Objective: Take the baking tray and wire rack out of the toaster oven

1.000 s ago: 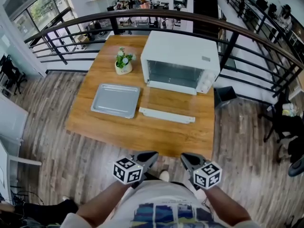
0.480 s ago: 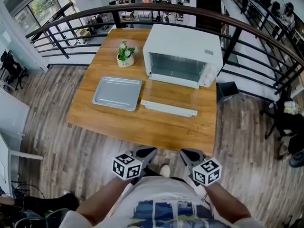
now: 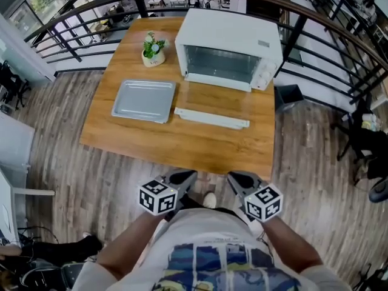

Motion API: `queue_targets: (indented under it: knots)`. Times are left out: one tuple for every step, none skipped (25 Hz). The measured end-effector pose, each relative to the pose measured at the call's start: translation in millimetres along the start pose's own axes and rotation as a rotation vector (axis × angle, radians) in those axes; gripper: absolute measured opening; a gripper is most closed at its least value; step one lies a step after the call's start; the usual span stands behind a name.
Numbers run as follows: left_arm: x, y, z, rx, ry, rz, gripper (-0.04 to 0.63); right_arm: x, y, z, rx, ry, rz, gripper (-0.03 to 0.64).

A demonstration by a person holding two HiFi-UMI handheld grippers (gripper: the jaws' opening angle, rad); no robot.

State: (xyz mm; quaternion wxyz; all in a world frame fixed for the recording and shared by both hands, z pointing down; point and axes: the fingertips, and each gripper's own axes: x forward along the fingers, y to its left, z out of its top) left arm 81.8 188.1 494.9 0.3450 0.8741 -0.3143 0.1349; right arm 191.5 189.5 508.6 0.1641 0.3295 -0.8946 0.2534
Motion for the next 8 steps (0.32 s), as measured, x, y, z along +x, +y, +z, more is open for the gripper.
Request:
queue_targets:
  knots:
    - [0.5,0.5,0.1,0.0,0.001,0.0,0.003,0.3,-0.5,0.3,0.0,-0.001,0.0,0.0]
    - [0.7,1.3,0.6,0.0,0.001,0.0,0.003,0.9,-1.0,0.4,0.001,0.0,-0.001,0.001]
    - [0.9,2.4,1.4,0.0,0.001,0.001,0.003,1.7,-1.5,0.4,0.002,0.001,-0.001,0.0]
    - [0.9,3.4,1.8,0.0,0.001,0.001,0.003,2.5,-1.8,-0.2,0.003,0.004,-0.002,0.0]
    - [1.2,4.2,1.5,0.0,0.002,0.0,0.003,3.1,-2.0,-1.1,0.005,0.006,-0.003,0.0]
    - [1.7,4.6,0.4,-0.001,0.005,-0.001,0.003,3.4,-2.1,-2.5,0.006,0.009,-0.005,0.0]
    - [2.5,4.8,-1.0,-0.002,0.007,-0.003,0.003,3.4,-2.3,-4.0,0.008,0.011,-0.008,0.0]
    - [3.4,4.8,-2.6,-0.004,0.01,-0.006,0.003,3.3,-2.6,-5.6,0.011,0.014,-0.011,0.0]
